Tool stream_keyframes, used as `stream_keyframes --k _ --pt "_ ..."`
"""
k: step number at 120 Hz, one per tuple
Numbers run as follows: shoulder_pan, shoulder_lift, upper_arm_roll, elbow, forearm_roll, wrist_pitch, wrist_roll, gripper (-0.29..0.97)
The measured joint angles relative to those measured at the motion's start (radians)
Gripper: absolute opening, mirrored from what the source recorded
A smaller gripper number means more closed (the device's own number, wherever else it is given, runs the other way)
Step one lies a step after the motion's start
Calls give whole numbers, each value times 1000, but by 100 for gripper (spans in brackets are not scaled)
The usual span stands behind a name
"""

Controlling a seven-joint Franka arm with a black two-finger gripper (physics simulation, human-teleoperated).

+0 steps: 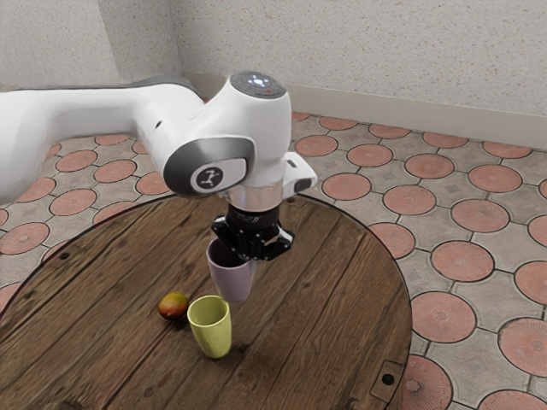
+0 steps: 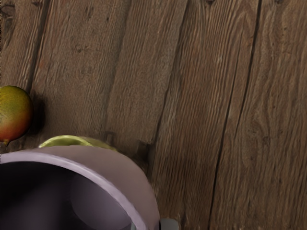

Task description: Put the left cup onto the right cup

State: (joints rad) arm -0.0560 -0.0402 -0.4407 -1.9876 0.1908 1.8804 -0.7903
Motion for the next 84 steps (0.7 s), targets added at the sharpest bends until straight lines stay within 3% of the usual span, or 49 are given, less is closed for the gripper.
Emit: stream_keyframes --k 9,29,84 --pt "-17 -35 22 -39 -20 -15 -20 -10" --pt "97 -53 73 -64 -37 -35 -49 -10" --pt "82 13 76 -56 -34 -5 -98 -11"
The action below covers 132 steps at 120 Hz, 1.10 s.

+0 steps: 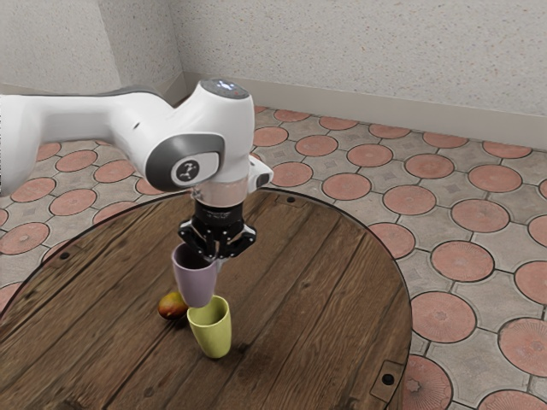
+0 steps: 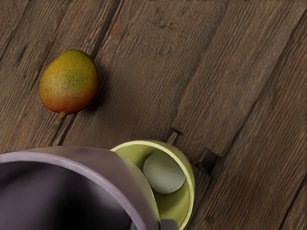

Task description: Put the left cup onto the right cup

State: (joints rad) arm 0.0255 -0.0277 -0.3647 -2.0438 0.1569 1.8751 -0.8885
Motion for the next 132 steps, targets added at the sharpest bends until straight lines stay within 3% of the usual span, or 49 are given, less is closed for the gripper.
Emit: stream_keyframes --k 60,109,126,132 --pt "6 77 -5 9 6 76 -36 -11" --pt "-5 60 -14 -7 4 86 -74 -11" --pt "-3 59 -13 -23 1 88 -83 -8" --pt "-2 59 -13 -27 0 90 -86 -1"
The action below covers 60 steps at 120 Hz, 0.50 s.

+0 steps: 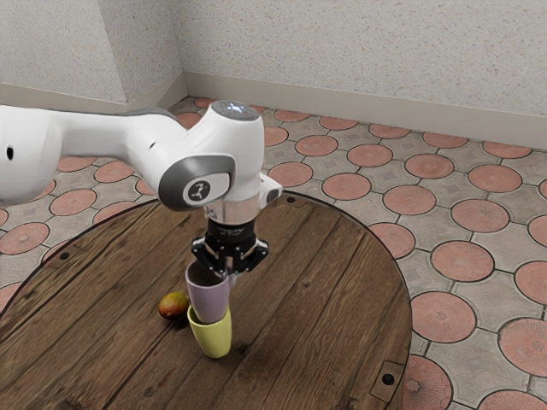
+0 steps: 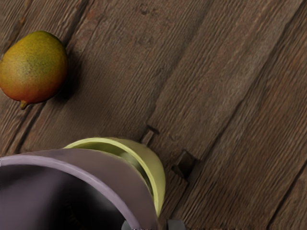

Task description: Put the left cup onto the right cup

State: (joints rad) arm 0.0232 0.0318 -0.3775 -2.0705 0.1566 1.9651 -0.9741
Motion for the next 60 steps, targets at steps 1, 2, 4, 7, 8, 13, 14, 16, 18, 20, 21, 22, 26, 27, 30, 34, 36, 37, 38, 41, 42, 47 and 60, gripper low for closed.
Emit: stream_keyframes --k 1,2,4,7,8,13,14,16,18,20,21,22,26,27,30,34,36,37,38,41,42,47,60 --pt "0 0 0 0 0 0 0 0" --pt "1 0 0 -1 0 1 -1 2" --pt "1 1 0 -1 -1 1 -2 5" --pt "2 2 0 -2 -1 2 -3 10" --pt "2 2 0 -2 -1 2 -3 12" --pt "3 2 0 -2 -2 3 -5 21" --pt "3 2 0 -2 -2 3 -5 22" --pt "3 2 0 -2 -2 4 -6 26" --pt "4 2 -1 -1 -2 4 -7 29" --pt "4 3 -1 -1 -2 4 -7 32" --pt "4 3 -1 -1 -2 4 -8 33" --pt "4 3 -1 -1 -2 4 -8 34" --pt "5 3 -1 -1 -3 4 -9 39" --pt "5 2 -1 0 -3 4 -9 40" --pt "5 1 -1 2 -3 3 -10 43" --pt "5 -1 -1 5 -3 1 -11 47" --pt "5 -4 -1 9 -3 -1 -11 49" --pt "5 -4 0 13 -3 -3 -11 49" --pt "5 -5 0 17 -3 -4 -11 50" --pt "4 -8 0 32 -3 -12 -11 52" --pt "4 -9 0 38 -2 -15 -11 53" --pt "3 -14 2 79 -1 -37 -11 55" --pt "-6 -30 12 174 2 -105 -6 60"
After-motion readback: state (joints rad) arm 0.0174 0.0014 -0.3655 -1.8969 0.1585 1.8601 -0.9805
